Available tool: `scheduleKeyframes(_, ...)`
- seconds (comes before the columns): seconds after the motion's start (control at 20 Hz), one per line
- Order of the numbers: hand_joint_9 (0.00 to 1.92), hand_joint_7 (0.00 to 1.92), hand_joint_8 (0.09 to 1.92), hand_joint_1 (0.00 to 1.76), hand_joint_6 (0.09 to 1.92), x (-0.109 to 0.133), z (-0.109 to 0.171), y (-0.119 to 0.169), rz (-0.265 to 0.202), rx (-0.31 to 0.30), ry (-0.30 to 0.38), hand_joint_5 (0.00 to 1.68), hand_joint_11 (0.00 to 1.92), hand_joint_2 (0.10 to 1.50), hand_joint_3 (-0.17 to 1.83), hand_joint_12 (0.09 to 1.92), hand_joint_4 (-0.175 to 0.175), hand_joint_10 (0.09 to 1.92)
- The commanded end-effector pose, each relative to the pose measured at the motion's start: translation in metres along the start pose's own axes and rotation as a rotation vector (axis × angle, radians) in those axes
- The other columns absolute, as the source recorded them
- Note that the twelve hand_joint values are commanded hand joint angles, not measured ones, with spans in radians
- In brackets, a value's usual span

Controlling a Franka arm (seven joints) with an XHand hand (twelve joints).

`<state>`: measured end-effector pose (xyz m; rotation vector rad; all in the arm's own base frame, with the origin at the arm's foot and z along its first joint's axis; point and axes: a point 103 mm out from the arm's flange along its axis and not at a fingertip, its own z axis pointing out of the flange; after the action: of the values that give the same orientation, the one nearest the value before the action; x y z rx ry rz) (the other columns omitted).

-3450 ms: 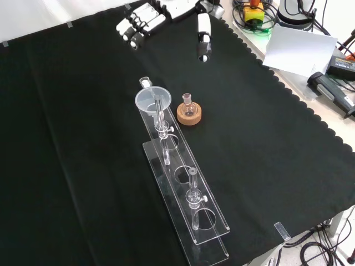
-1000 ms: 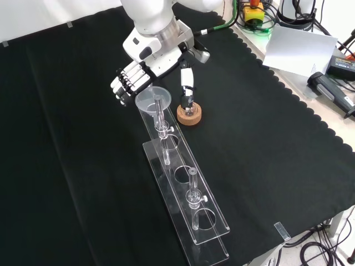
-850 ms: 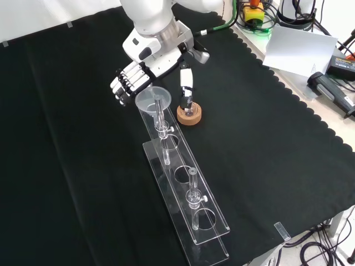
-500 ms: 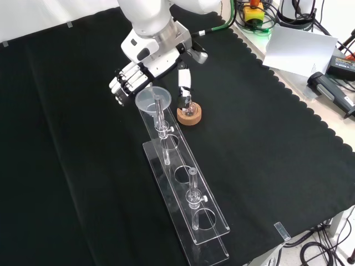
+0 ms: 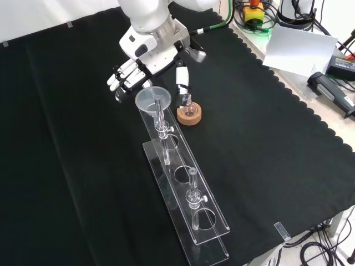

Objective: Pick up the funnel from the transparent funnel stand.

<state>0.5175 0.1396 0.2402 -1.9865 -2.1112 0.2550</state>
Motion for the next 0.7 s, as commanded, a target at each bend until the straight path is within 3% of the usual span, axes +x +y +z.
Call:
scheduleKeyframes(0.05,0.09,0.23,0.12,0.43,0.09,-0.0011,0.0008,0.0023,-0.001,0.01,-0.01,0.01,0.0,0.69,0.06,0.09,-0.081,0.09)
scheduleKeyframes(0.4,0.15,0.27,0.15,0.44,0.09,-0.0008,0.0019,0.0032,0.0,0.014,-0.018,0.03,0.0,0.69,0.06,0.09,-0.082,0.09)
scheduleKeyframes(0.7,0.01,0.25,0.37,0.46,0.09,-0.003,0.0026,0.005,0.03,-0.013,0.008,0.05,0.0,0.72,0.04,0.09,-0.082,0.6)
